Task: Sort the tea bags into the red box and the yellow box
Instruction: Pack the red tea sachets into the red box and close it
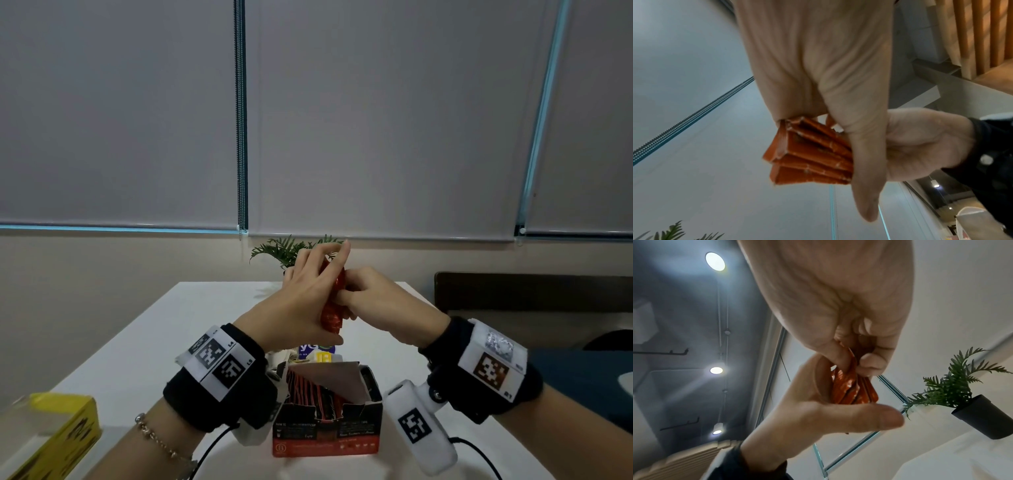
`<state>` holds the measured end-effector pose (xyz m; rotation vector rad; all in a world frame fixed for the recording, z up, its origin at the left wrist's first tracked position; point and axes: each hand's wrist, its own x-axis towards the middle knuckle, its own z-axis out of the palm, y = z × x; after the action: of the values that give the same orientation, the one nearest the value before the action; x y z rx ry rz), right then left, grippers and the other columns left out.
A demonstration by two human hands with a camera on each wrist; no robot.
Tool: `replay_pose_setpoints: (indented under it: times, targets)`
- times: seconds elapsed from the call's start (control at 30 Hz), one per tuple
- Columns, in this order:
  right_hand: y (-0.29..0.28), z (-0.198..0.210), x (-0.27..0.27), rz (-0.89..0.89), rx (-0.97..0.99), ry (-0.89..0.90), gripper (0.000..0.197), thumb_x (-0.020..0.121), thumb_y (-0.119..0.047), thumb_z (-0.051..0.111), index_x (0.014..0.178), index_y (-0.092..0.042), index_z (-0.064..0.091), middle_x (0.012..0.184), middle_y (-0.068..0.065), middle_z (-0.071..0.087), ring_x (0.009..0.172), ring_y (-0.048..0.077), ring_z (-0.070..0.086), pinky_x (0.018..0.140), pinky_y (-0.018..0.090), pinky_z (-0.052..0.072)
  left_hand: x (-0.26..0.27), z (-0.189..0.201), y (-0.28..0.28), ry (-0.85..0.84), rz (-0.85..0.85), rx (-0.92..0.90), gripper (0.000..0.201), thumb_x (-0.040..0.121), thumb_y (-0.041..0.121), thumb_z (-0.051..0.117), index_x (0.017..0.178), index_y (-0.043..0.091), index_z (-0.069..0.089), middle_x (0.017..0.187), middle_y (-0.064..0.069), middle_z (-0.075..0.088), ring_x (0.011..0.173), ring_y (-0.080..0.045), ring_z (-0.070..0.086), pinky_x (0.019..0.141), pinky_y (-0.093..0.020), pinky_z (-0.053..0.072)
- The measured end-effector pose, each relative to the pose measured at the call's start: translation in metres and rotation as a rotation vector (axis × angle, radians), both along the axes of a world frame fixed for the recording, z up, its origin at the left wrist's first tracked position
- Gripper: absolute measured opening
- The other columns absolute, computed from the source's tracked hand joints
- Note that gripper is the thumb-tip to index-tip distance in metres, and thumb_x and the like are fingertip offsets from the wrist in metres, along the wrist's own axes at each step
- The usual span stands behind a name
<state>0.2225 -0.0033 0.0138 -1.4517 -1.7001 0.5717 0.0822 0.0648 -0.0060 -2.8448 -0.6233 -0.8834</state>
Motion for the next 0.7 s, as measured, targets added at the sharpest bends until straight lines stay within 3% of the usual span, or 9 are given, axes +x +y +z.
replay_pose_setpoints:
  times: [0.1, 0.2, 0.3, 0.33, 0.4, 0.47, 0.5, 0.6, 0.7]
  targets:
    - [0.0, -0.003, 0.004, -0.036, 0.051, -0.015, 0.019, 0.091, -0.001, 0.049, 0.077, 0.0, 0.062, 0.057, 0.0, 0.052, 0.059, 0.017, 0.044, 0.06, 0.033, 0.034, 0.0, 0.002, 0.001, -0.083, -0.067, -0.038, 0.136, 0.057, 0.035, 0.09, 0.154, 0.021, -0.004, 0.148, 0.0, 0.014, 0.129, -0.019, 0.02, 0.112, -0.042, 0.03]
    - [0.004, -0.006, 0.008, -0.084, 0.104, -0.014, 0.025, 0.093, -0.005, 0.053, 0.072, -0.011, 0.063, 0.057, -0.002, 0.055, 0.057, 0.014, 0.047, 0.061, 0.032, 0.037, -0.002, 0.006, 0.002, -0.258, -0.143, -0.184, 0.13, 0.059, 0.029, 0.091, 0.154, 0.027, 0.003, 0.146, 0.002, 0.02, 0.136, -0.014, 0.023, 0.112, -0.028, 0.032]
    - [0.008, -0.006, 0.016, -0.124, 0.174, 0.1, 0.018, 0.095, -0.006, 0.056, 0.082, 0.001, 0.068, 0.062, 0.004, 0.058, 0.059, 0.014, 0.049, 0.061, 0.03, 0.039, -0.003, 0.01, 0.0, -0.518, -0.214, -0.453, 0.112, 0.071, 0.024, 0.083, 0.154, 0.029, 0.007, 0.14, 0.003, 0.034, 0.129, -0.002, 0.039, 0.09, -0.008, 0.044]
    - [0.009, -0.006, 0.018, -0.142, 0.207, 0.152, 0.018, 0.095, -0.005, 0.056, 0.085, 0.005, 0.067, 0.063, 0.005, 0.058, 0.059, 0.014, 0.05, 0.061, 0.03, 0.039, -0.003, 0.01, -0.001, -0.572, -0.212, -0.552, 0.103, 0.077, 0.026, 0.076, 0.154, 0.029, 0.007, 0.138, 0.004, 0.039, 0.124, 0.003, 0.045, 0.086, -0.007, 0.045]
    - [0.011, -0.006, 0.021, -0.169, 0.284, 0.245, 0.018, 0.095, -0.005, 0.057, 0.082, 0.0, 0.068, 0.06, -0.002, 0.06, 0.057, 0.01, 0.052, 0.059, 0.025, 0.041, -0.001, 0.009, -0.002, -0.63, -0.221, -0.785, 0.083, 0.087, 0.031, 0.064, 0.152, 0.03, 0.012, 0.133, 0.003, 0.052, 0.111, 0.003, 0.058, 0.088, -0.016, 0.051]
    - [0.01, -0.007, 0.017, -0.189, 0.35, 0.304, 0.02, 0.095, -0.007, 0.058, 0.078, -0.011, 0.068, 0.057, -0.011, 0.062, 0.052, 0.0, 0.055, 0.054, 0.014, 0.042, 0.005, 0.005, -0.004, -0.694, -0.288, -1.029, 0.062, 0.092, 0.034, 0.055, 0.148, 0.025, 0.027, 0.128, -0.007, 0.06, 0.109, -0.016, 0.065, 0.094, -0.036, 0.053]
    - [0.01, -0.008, 0.015, -0.196, 0.377, 0.322, 0.021, 0.095, -0.007, 0.058, 0.078, -0.014, 0.068, 0.057, -0.012, 0.063, 0.051, -0.003, 0.056, 0.053, 0.011, 0.042, 0.009, 0.004, -0.008, -0.743, -0.311, -1.107, 0.052, 0.095, 0.033, 0.051, 0.143, 0.022, 0.034, 0.126, -0.011, 0.061, 0.108, -0.022, 0.066, 0.091, -0.04, 0.055]
    - [0.012, -0.014, 0.009, -0.181, 0.41, 0.381, 0.018, 0.096, -0.007, 0.057, 0.084, -0.012, 0.07, 0.065, -0.009, 0.066, 0.055, -0.005, 0.059, 0.054, 0.01, 0.044, 0.016, 0.002, -0.017, -0.869, -0.315, -1.198, 0.036, 0.1, 0.03, 0.045, 0.132, 0.014, 0.039, 0.121, -0.015, 0.061, 0.099, -0.025, 0.07, 0.074, -0.037, 0.06]
    - [0.014, -0.018, 0.007, -0.165, 0.379, 0.399, 0.015, 0.096, -0.009, 0.058, 0.087, -0.01, 0.07, 0.065, -0.007, 0.065, 0.056, -0.002, 0.058, 0.057, 0.014, 0.045, 0.014, 0.004, -0.019, -0.823, -0.233, -1.12, 0.034, 0.103, 0.03, 0.038, 0.131, 0.013, 0.035, 0.115, -0.015, 0.061, 0.092, -0.022, 0.069, 0.063, -0.029, 0.058]
